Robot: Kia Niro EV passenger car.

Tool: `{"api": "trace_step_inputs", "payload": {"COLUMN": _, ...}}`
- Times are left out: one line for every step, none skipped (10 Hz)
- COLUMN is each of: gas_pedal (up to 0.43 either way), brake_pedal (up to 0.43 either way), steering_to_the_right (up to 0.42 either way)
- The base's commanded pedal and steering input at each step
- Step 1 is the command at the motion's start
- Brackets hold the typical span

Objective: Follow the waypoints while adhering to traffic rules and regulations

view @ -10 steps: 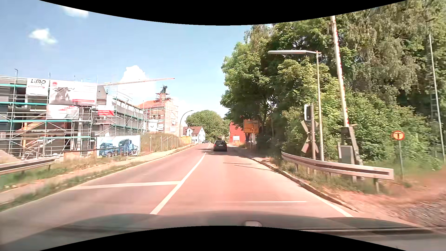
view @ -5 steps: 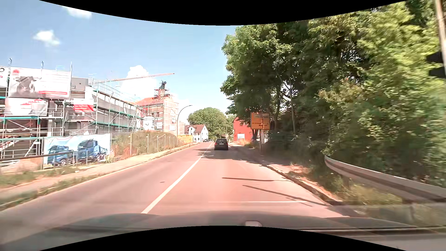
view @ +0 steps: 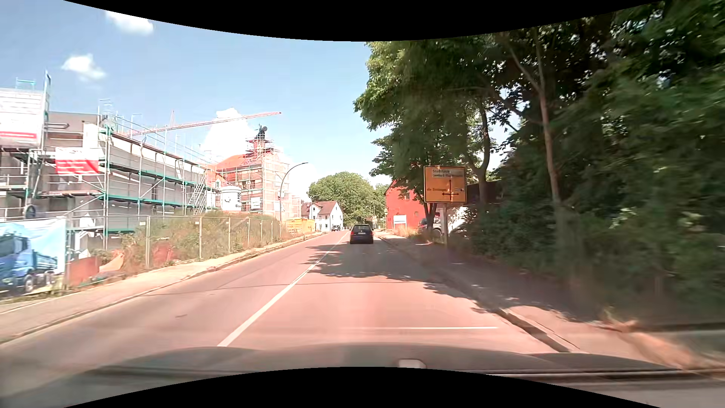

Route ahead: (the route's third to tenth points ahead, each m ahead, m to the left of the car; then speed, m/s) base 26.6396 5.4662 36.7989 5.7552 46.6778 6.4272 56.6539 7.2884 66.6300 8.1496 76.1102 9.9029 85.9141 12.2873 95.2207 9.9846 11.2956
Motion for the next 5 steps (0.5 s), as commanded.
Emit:
{"api": "trace_step_inputs", "payload": {"gas_pedal": 0.138, "brake_pedal": 0.000, "steering_to_the_right": -0.021}}
{"api": "trace_step_inputs", "payload": {"gas_pedal": 0.130, "brake_pedal": 0.000, "steering_to_the_right": -0.021}}
{"api": "trace_step_inputs", "payload": {"gas_pedal": 0.118, "brake_pedal": 0.000, "steering_to_the_right": -0.021}}
{"api": "trace_step_inputs", "payload": {"gas_pedal": 0.118, "brake_pedal": 0.000, "steering_to_the_right": -0.020}}
{"api": "trace_step_inputs", "payload": {"gas_pedal": 0.098, "brake_pedal": 0.000, "steering_to_the_right": -0.020}}
